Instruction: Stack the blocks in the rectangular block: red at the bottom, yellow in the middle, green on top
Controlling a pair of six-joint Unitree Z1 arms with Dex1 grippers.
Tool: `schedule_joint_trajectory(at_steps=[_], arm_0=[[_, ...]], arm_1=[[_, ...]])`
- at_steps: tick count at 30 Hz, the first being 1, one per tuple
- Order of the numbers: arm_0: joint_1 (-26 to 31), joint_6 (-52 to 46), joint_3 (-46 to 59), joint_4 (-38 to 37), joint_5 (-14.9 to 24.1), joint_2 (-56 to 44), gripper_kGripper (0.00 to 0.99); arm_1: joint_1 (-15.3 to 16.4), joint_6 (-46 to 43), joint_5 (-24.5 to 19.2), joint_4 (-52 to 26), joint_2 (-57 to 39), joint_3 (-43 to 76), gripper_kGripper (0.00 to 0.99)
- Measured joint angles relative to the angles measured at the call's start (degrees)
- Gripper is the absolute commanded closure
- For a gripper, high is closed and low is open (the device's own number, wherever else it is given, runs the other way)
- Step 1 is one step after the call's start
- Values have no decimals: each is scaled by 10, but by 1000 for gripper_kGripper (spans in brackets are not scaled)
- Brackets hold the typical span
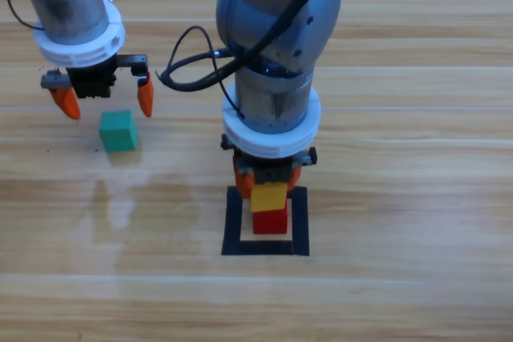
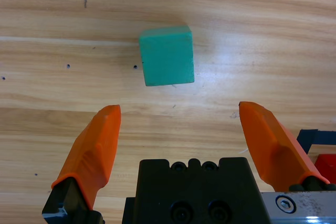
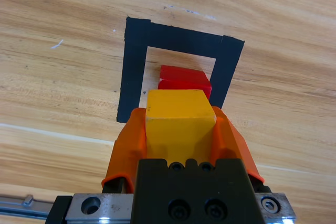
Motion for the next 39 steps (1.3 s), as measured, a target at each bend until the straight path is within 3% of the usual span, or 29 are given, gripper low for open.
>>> schedule_joint_trajectory(at_steps=[16, 18, 22, 24, 35, 39], arm_0=[[0, -28, -4, -22, 0, 18, 30], [0, -32, -4, -23, 0, 18, 30], [0, -46, -4, -26, 5, 18, 30], [0, -49, -4, -27, 10, 20, 30], [0, -52, -4, -39, 12, 26, 30], [0, -52, -3, -47, 12, 30, 30]], arm_1=[[0, 11, -17, 0, 5, -4, 640], [0, 11, -17, 0, 5, -4, 513], [0, 11, -17, 1, 5, -4, 105], [0, 11, -17, 2, 5, -4, 27], [0, -17, -22, 10, -8, -13, 0], [2, -58, -42, 7, -96, 36, 0]])
